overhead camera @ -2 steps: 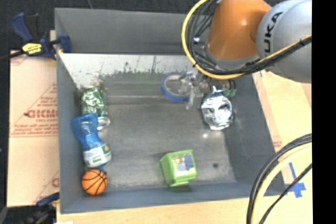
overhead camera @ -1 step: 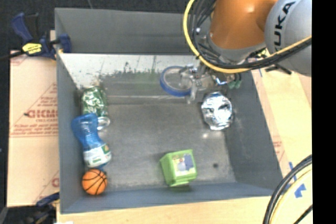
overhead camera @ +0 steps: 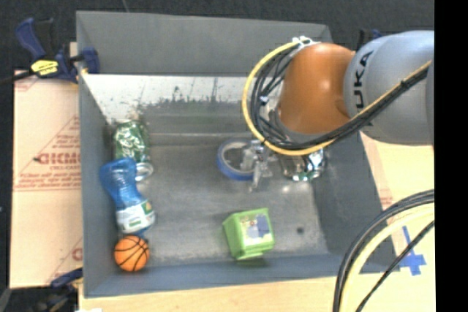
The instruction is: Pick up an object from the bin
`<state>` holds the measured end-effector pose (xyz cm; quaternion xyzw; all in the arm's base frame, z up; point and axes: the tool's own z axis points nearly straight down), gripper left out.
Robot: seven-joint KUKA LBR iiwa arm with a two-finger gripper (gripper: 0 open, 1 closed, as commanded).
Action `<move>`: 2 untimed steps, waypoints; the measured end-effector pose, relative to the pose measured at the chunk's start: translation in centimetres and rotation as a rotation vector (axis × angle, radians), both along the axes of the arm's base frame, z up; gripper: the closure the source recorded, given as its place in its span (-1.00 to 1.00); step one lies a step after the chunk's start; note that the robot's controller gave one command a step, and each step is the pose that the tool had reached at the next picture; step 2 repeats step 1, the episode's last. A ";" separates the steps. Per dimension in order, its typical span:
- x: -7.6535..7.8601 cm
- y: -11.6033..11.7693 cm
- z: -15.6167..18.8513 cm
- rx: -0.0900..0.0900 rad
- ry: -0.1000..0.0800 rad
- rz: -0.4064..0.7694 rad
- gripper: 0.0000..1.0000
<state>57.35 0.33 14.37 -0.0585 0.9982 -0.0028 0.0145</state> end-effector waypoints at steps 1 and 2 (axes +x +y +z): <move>1.2 0.2 6.6 -0.004 -0.018 0.106 1.00; 1.2 0.2 6.6 -0.004 -0.018 0.106 1.00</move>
Offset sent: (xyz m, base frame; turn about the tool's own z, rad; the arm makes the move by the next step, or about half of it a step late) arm -0.0106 -0.0029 0.1181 -0.0422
